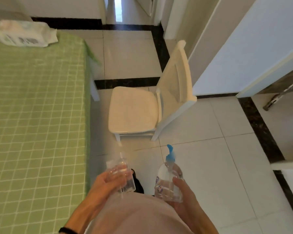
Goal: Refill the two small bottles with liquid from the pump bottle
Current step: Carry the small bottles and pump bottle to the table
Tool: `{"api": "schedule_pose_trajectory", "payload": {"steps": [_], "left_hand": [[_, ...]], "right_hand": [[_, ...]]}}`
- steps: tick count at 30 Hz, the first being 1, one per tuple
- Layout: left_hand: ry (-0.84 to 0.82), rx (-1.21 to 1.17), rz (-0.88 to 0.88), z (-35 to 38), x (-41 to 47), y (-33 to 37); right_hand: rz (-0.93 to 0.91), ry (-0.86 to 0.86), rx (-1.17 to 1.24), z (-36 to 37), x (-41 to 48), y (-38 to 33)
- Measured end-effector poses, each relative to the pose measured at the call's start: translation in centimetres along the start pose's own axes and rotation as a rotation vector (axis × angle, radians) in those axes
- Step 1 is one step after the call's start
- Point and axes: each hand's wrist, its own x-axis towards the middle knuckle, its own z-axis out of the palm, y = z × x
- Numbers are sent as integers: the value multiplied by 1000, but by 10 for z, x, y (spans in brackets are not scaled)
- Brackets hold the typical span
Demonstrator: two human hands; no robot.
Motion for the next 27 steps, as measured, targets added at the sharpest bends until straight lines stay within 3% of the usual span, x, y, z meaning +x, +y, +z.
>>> {"api": "schedule_pose_trajectory", "payload": {"steps": [6,9,18,23,27], "left_hand": [[10,-11,54,4,52,68],[97,-91,90,1,74,90],[376,-334,224,0,112,128],[563,-479,282,-1,99,133],[691,-538,342,-11,78,129]], "right_hand": [[3,-89,-91,51,65,-80],[-2,-144,-155,78,100,-116],[209,-371,-415,159,204,-208],[326,-595,-532,214,240,-225],[423,-588,-712,253,259,-206]]}}
